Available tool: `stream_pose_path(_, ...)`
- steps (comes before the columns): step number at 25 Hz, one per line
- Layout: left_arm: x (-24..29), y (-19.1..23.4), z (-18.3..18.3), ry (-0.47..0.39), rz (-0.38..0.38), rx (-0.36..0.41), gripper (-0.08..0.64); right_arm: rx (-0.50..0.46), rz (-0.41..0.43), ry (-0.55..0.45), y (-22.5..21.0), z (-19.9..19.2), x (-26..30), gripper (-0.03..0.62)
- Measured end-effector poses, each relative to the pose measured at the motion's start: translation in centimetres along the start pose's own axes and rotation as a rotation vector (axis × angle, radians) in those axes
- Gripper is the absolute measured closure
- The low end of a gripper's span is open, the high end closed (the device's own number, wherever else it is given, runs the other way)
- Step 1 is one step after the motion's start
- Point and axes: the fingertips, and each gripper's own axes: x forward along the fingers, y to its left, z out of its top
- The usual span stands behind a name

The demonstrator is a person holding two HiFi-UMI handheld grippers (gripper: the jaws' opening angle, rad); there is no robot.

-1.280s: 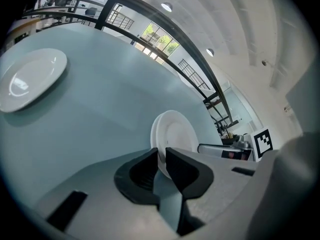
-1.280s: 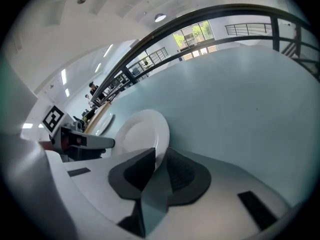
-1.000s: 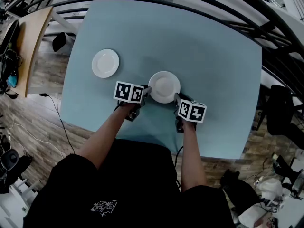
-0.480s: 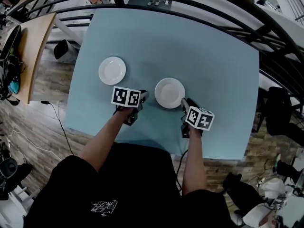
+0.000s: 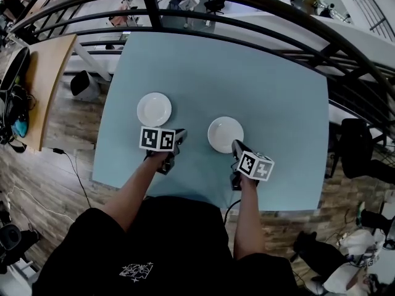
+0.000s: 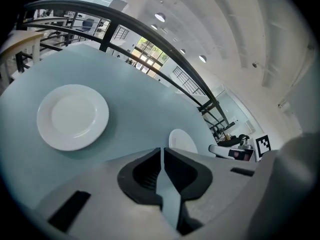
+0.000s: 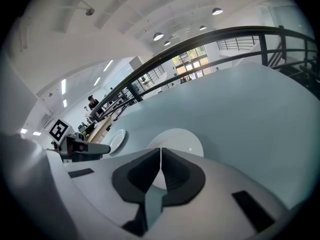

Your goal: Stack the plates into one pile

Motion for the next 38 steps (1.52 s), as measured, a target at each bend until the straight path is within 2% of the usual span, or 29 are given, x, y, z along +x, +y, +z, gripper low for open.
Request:
stream_pose_path(12, -4.8, 3.4, 0.5, -0.045, -0.03, -0.011, 0.541, 0.022, 0.113, 0.002, 7.8, -1.7, 1.7, 0.586)
stream_pose_path(20, -7.8, 8.0, 1.0, -0.067, 0.009, -0.015, 0.541, 0.009, 0.146, 0.019, 12.3, -2.8, 4.7, 0.586)
stream_pose_path(27, -10.4, 12.7, 0.5, -0.074, 0.049, -0.052, 0.541, -0.006, 0.175, 0.037, 16.4, -4.2, 7.9, 0.586)
stream_pose_path(38, -11.5, 17.0, 1.4, -0.085, 0.066, -0.1, 0.541, 0.031, 0.2, 0.082, 19.2, -5.0, 12.0, 0.586)
